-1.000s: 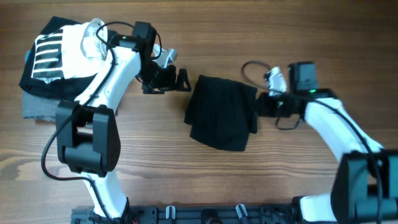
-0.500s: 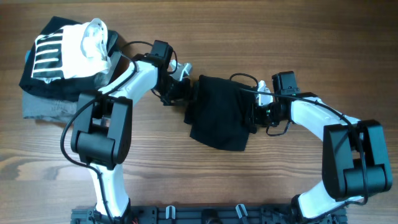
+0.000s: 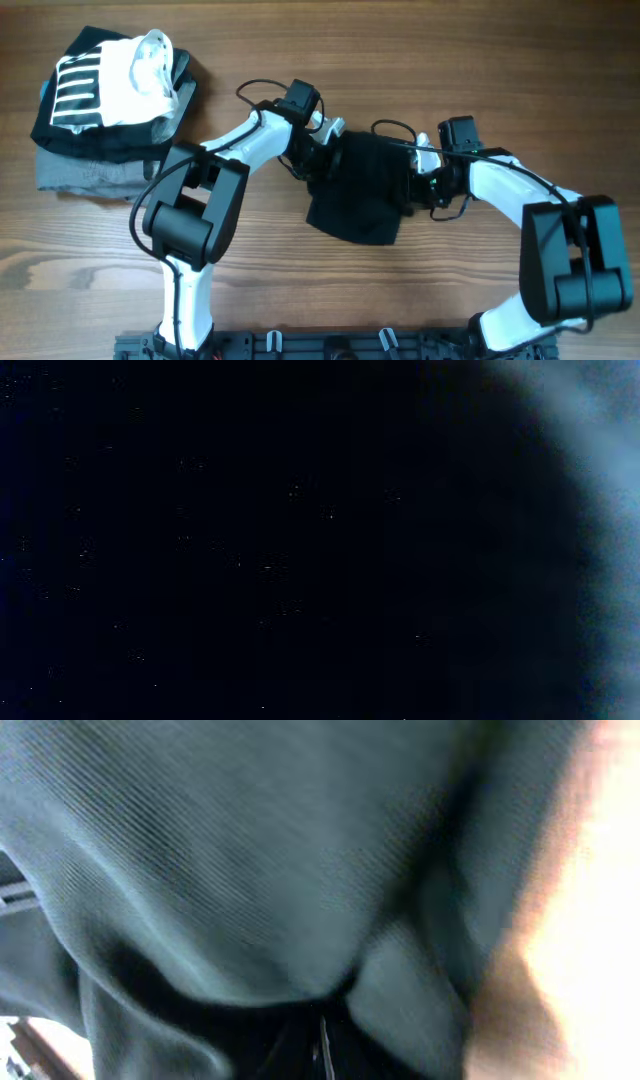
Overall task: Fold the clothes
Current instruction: 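Carry the bundle with the left gripper onto the clothes stack at top-left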
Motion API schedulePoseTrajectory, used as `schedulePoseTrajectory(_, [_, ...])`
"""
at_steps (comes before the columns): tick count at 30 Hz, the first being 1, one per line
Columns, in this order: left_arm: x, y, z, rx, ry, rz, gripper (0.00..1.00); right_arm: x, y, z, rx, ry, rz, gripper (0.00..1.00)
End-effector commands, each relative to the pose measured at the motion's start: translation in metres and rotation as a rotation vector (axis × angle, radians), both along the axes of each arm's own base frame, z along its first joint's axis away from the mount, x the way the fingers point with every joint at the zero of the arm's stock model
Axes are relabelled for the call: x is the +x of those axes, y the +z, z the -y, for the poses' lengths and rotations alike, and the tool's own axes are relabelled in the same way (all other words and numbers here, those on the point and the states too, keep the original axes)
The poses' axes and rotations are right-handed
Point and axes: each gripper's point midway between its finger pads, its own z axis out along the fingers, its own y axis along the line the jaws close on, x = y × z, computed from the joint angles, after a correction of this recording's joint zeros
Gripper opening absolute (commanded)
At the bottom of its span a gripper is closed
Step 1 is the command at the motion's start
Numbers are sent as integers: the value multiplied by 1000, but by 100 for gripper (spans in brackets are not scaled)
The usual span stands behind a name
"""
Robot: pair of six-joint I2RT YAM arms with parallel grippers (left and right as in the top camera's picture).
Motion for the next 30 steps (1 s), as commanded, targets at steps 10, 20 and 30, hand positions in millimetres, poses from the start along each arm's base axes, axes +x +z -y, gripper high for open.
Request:
schedulePoseTrajectory(10, [124, 233, -247, 130, 635, 505, 4, 14, 174, -2, 106, -32, 496, 7])
schedulePoseTrajectory(20, [127, 156, -450, 300, 1102, 342, 39, 14, 169, -2, 104, -32, 476, 7])
schedulePoseTrajectory(30, [82, 185, -479, 337, 1199, 306, 100, 14, 169, -2, 103, -31, 478, 6])
